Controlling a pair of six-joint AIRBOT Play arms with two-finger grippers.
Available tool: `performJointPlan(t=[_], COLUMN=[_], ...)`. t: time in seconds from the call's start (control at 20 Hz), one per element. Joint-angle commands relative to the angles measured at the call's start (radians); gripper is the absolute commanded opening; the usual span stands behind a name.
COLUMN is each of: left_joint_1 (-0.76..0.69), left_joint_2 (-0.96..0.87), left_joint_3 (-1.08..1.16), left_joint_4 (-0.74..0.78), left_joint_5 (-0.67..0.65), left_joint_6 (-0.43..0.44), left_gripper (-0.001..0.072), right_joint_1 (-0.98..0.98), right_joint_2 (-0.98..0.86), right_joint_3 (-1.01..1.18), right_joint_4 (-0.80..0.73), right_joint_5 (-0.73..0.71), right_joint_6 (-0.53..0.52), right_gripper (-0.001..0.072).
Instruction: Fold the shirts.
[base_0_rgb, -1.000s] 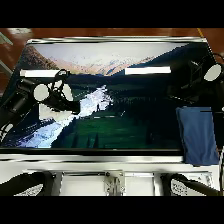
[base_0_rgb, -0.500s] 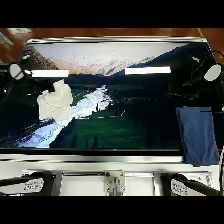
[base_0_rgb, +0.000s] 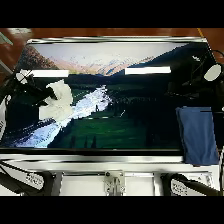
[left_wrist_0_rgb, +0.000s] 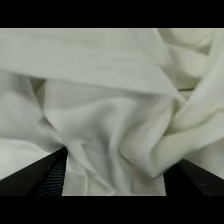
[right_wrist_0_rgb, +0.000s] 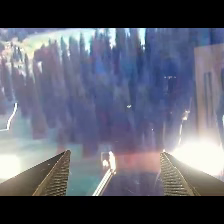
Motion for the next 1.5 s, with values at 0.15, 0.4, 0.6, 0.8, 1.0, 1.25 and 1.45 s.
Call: performJointPlan(t=[0.15,0.4,0.6,0.8,1.0,1.25,1.45], left_joint_1=[-0.009,-0.048,-0.170,-0.380,-0.623,-0.774,-0.756], left_joint_2=[-0.075,0.081,0.339,0.556,0.607,0.564,0.557], left_joint_3=[0.009,0.142,0.248,0.267,0.267,0.245,0.056], left_joint_4=[-0.051,-0.122,-0.146,-0.212,-0.219,-0.169,-0.021], left_joint_5=[0.013,-0.005,-0.001,0.113,0.230,0.175,0.011], left_joint_6=[-0.026,0.105,0.144,0.148,0.107,0.105,0.014], left_gripper=[0.0036,0.0041,0.0041,0.0041,0.0041,0.0040,0.0041], right_joint_1=[0.001,0.001,0.001,0.000,0.000,0.001,0.001], right_joint_2=[0.000,0.000,0.042,0.219,0.435,0.535,0.534], right_joint_3=[0.001,0.001,0.002,0.002,0.002,-0.002,-0.174], right_joint_4=[0.007,0.007,0.007,0.002,-0.035,-0.037,0.026], right_joint_5=[0.004,0.007,0.045,-0.009,-0.015,0.164,0.201], right_joint_6=[0.001,0.000,-0.034,-0.047,-0.048,-0.045,-0.044], right_gripper=[0.0699,0.0699,0.0692,0.0692,0.0692,0.0692,0.0692])
